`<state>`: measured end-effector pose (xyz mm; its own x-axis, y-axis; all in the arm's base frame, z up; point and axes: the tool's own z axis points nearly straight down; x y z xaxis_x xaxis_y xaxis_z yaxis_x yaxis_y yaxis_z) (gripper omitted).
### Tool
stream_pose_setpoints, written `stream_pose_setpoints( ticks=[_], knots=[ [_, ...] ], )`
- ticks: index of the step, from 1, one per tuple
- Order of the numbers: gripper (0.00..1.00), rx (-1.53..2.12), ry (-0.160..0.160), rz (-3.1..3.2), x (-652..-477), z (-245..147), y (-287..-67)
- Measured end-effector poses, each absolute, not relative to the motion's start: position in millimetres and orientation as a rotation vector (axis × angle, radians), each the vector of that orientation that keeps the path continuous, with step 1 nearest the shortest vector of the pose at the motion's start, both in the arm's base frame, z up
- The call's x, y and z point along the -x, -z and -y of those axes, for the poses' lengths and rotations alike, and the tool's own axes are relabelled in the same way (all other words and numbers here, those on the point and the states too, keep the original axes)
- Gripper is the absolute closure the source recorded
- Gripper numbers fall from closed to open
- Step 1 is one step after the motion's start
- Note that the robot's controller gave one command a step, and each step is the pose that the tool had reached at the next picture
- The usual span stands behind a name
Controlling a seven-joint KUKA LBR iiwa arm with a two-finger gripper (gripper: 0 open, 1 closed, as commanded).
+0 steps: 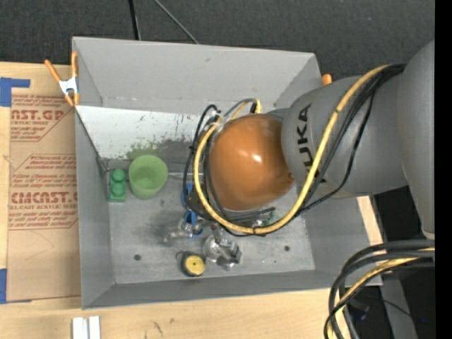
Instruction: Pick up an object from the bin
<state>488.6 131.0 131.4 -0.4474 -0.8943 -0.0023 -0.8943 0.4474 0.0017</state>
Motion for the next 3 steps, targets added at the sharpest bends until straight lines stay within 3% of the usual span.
stream_pose_setpoints(
  ticks=[1, 2, 3],
  knots=[
    [0.0, 1.989, -0.007, -2.435, -480.1, -129, -68],
    [1.0, 1.986, -0.006, -2.435, -481.2, -130, -69],
    [1.0, 1.98, 0.003, -2.429, -495.2, -131, -213]
  ],
)
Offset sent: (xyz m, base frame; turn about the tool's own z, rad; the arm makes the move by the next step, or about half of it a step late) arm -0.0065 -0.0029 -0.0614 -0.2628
